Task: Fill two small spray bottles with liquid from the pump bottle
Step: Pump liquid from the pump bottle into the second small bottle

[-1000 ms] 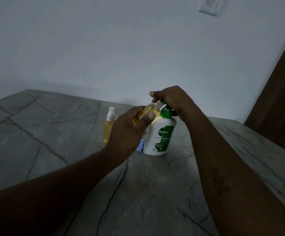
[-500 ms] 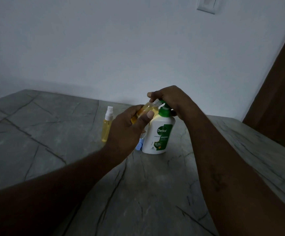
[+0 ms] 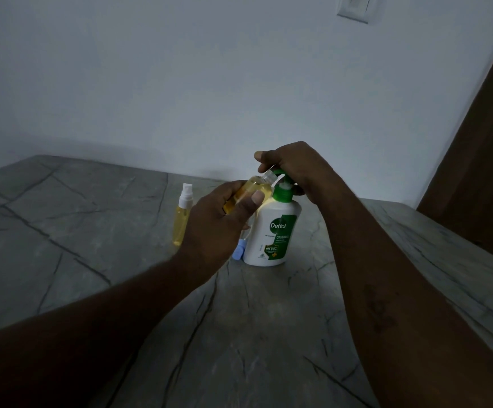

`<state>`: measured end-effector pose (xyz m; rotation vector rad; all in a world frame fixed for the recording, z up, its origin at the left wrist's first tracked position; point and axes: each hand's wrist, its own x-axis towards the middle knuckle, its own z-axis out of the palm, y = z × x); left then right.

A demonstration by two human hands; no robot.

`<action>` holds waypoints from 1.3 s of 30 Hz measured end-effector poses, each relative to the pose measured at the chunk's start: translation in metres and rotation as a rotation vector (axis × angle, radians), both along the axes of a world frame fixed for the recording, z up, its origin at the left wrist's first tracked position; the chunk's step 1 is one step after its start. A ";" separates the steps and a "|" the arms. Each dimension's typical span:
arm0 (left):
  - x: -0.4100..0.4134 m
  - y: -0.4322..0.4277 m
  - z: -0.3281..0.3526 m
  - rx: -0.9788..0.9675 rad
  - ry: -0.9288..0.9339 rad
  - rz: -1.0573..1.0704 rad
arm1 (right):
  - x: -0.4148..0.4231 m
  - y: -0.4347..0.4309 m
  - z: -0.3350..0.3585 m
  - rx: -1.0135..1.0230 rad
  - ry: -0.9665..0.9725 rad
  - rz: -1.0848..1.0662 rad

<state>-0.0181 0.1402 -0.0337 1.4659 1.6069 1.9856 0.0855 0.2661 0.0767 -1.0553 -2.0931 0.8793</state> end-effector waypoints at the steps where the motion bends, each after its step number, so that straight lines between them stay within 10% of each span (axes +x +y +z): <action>1: 0.000 0.000 0.000 0.004 -0.006 -0.006 | 0.000 0.000 0.000 -0.011 0.003 0.004; 39: -0.001 -0.004 0.001 0.001 0.016 -0.058 | -0.002 0.004 -0.004 0.040 0.011 -0.003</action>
